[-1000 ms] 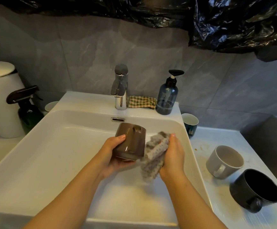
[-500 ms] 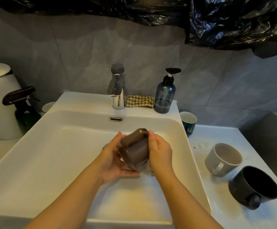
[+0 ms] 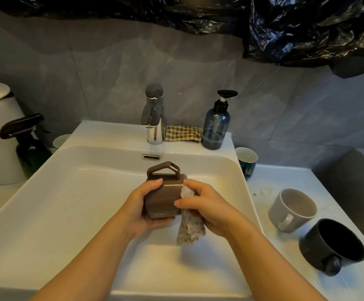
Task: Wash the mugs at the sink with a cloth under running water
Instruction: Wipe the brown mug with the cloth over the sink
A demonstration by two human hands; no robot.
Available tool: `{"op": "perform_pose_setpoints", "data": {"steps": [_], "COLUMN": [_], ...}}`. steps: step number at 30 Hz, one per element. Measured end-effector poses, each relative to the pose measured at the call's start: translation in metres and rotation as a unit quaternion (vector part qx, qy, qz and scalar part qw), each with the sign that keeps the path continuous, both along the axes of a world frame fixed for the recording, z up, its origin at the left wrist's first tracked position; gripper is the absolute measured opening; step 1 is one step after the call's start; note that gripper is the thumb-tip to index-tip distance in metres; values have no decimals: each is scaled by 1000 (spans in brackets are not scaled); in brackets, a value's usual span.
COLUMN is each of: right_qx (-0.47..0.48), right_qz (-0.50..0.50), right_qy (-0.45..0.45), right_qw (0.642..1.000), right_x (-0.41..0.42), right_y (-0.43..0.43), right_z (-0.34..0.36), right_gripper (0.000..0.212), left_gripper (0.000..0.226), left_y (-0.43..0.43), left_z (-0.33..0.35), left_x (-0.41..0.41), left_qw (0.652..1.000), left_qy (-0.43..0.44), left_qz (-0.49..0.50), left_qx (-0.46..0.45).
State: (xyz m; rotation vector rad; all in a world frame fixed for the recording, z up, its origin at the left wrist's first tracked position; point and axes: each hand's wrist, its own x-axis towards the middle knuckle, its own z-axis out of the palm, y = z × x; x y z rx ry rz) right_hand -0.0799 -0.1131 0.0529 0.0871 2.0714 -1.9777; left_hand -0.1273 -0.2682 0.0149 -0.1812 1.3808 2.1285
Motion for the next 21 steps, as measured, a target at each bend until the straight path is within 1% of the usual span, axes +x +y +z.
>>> {"op": "perform_pose_setpoints", "data": {"steps": [2, 4, 6, 8, 10, 11, 13, 14, 15, 18, 19, 21], "right_qx": [52, 144, 254, 347, 420, 468, 570, 594, 601, 569, 552, 483], "right_qz": [47, 81, 120, 171, 199, 213, 248, 259, 261, 249, 242, 225], "right_qy": [17, 43, 98, 192, 241, 269, 314, 315, 302, 256, 238, 196], "right_qw": [997, 985, 955, 902, 852, 814, 717, 694, 693, 741, 761, 823], "right_x": [0, 1, 2, 0, -1, -2, -2, -1, 0, 2, 1, 0], "right_y": [5, 8, 7, 5, 7, 9, 10, 11, 10, 4, 3, 3], "right_z": [-3, -7, -8, -12, -14, -14, -14, -13, -12, -10, -10, -8], "right_gripper": [39, 49, 50, 50, 47, 46, 44, 41, 40, 46, 49, 59], "left_gripper": [49, 48, 43, 41, 40, 40, 44, 47, 51, 59, 59, 51], "left_y": [0, 1, 2, 2, 1, 0, 0, 0, 0, 1, 1, 2], "left_z": [0, 0, 1, 2, 2, 3, 3, 3, 3, 0, 0, 1], "left_x": [1, 1, 1, 1, 1, 2, 3, 3, 3, 3, 3, 3], "left_qw": [1000, 1000, 999, 998, 997, 997, 995, 994, 993, 994, 994, 992], "left_qy": [-4, -13, -35, -57, -64, -67, -82, -91, -97, -92, -95, -109], "left_qz": [-11, -21, -26, -28, -33, -38, -56, -62, -65, -60, -59, -55], "left_qx": [-1, 0, 7, 15, 12, 6, -10, -16, -18, -17, -17, -4]}}
